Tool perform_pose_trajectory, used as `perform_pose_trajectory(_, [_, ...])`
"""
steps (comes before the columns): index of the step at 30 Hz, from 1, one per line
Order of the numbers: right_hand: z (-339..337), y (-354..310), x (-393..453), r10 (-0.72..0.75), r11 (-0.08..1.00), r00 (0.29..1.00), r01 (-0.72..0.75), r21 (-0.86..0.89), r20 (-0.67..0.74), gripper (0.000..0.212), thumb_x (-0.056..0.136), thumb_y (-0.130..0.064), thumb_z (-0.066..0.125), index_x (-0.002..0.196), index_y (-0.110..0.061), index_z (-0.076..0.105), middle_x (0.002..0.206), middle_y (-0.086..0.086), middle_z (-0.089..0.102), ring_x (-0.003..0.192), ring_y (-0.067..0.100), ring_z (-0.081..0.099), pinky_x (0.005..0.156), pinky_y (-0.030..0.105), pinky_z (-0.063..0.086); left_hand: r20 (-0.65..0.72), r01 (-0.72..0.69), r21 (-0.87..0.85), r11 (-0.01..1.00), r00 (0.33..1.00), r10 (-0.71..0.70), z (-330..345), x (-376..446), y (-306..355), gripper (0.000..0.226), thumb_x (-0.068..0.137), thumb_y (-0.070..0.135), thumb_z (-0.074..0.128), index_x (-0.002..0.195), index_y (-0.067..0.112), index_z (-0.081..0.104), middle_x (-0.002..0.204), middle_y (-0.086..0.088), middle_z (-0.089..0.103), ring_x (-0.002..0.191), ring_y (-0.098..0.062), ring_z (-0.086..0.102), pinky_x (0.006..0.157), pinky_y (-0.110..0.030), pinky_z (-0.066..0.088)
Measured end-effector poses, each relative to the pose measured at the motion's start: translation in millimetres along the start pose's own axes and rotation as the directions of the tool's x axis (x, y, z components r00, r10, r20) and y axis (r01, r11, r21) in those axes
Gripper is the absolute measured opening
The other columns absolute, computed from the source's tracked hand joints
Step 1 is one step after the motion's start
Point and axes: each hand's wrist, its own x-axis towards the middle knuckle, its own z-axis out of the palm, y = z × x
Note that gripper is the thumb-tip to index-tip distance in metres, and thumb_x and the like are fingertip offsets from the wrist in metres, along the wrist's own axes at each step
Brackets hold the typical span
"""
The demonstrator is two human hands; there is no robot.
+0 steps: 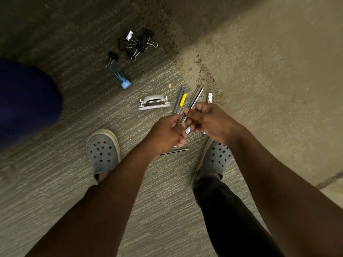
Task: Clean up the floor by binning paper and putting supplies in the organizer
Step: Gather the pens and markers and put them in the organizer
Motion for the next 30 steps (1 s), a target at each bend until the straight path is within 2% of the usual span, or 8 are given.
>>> perform_pose_trajectory(4, [11, -2, -1, 0.066, 0.990, 0.994, -0.053, 0.133, -0.091, 0.010, 0.094, -0.018, 0.061, 0.089, -0.010, 0.064, 0.065, 0.001, 0.062, 0.054, 0.011, 0.051, 0.049, 0.023, 0.040, -0.143, 0.051, -0.227, 0.973, 0.986, -0.085, -9, -13, -19, 0.019, 0.103, 0.013, 0.043, 0.110, 0.015, 0.061, 0.096, -0.005, 0.073, 0.090, -0.019, 0.071, 0.076, -0.026, 0.057])
perform_pose_trajectory(7, [18, -5, -6, -0.085, 0.954, 0.946, 0.168, 0.248, -0.314, 0.010, 0.095, -0.006, 0.054, 0.096, -0.011, 0.063, 0.069, 0.001, 0.066, 0.057, 0.014, 0.056, 0.051, 0.024, 0.045, -0.359, 0.044, -0.316, 0.948, 0.919, -0.163, -21, -21, -30, 0.024, 0.103, 0.004, 0.039, 0.113, 0.019, 0.054, 0.108, -0.007, 0.069, 0.101, -0.022, 0.068, 0.089, -0.033, 0.054])
perform_pose_trajectory(9, [29, 2, -13, -0.337, 0.940, 0.846, 0.325, -0.100, -0.413, 0.021, 0.093, -0.001, 0.054, 0.107, -0.014, 0.062, 0.085, 0.001, 0.070, 0.066, 0.010, 0.063, 0.058, 0.024, 0.053, -0.318, 0.042, -0.510, 0.859, 0.919, -0.234, -29, -26, -31, 0.026, 0.101, -0.002, 0.038, 0.108, 0.018, 0.052, 0.104, -0.011, 0.070, 0.093, -0.023, 0.070, 0.079, -0.029, 0.056])
perform_pose_trajectory(12, [52, 26, -28, -0.579, 0.708, 0.785, 0.349, -0.614, -0.221, 0.041, 0.092, -0.013, 0.056, 0.131, -0.022, 0.053, 0.110, 0.000, 0.069, 0.087, 0.006, 0.066, 0.072, 0.019, 0.055, -0.164, 0.087, -0.707, 0.702, 0.945, -0.283, -32, -30, -24, 0.020, 0.096, -0.005, 0.041, 0.102, 0.008, 0.055, 0.087, -0.012, 0.073, 0.065, -0.018, 0.066, 0.053, -0.022, 0.047])
perform_pose_trajectory(18, [74, 63, -42, -0.643, 0.440, 0.764, 0.423, -0.792, 0.051, 0.024, 0.093, -0.014, 0.052, 0.114, -0.010, 0.062, 0.105, 0.009, 0.066, 0.086, 0.022, 0.064, 0.073, 0.033, 0.054, -0.001, 0.232, -0.626, 0.745, 0.954, -0.298, -28, -22, -18, 0.031, 0.101, 0.034, 0.046, 0.108, 0.012, 0.066, 0.071, 0.000, 0.063, 0.051, -0.009, 0.046, 0.046, -0.024, 0.031])
perform_pose_trajectory(22, [85, 67, -42, -0.603, 0.485, 0.796, 0.410, -0.773, 0.044, 0.009, 0.093, -0.012, 0.053, 0.099, -0.011, 0.058, 0.088, 0.006, 0.062, 0.067, 0.020, 0.057, 0.058, 0.031, 0.047, 0.005, 0.244, -0.572, 0.783, 0.956, -0.295, -27, -24, -27, 0.025, 0.100, 0.031, 0.050, 0.107, 0.015, 0.068, 0.068, 0.002, 0.057, 0.050, -0.009, 0.045, 0.047, -0.024, 0.030])
perform_pose_trajectory(26, [109, 79, -48, -0.441, 0.690, 0.893, 0.276, -0.669, -0.086, 0.021, 0.092, -0.007, 0.050, 0.110, -0.016, 0.045, 0.070, -0.004, 0.059, 0.054, 0.014, 0.052, 0.053, 0.026, 0.036, -0.153, 0.162, -0.708, 0.687, 0.915, -0.374, -36, -38, -46, 0.028, 0.104, 0.023, 0.041, 0.106, 0.011, 0.066, 0.073, -0.003, 0.058, 0.056, -0.011, 0.050, 0.047, -0.023, 0.042])
perform_pose_trajectory(30, [132, 88, -54, 0.118, 0.991, 0.974, -0.128, -0.041, -0.191, 0.020, 0.095, -0.003, 0.049, 0.110, -0.015, 0.045, 0.083, 0.004, 0.071, 0.051, 0.015, 0.060, 0.055, 0.030, 0.050, -0.216, 0.170, -0.738, 0.653, 0.858, -0.467, -44, -69, -74, 0.026, 0.103, 0.018, 0.042, 0.115, 0.006, 0.063, 0.079, -0.004, 0.057, 0.070, -0.015, 0.058, 0.063, -0.028, 0.056])
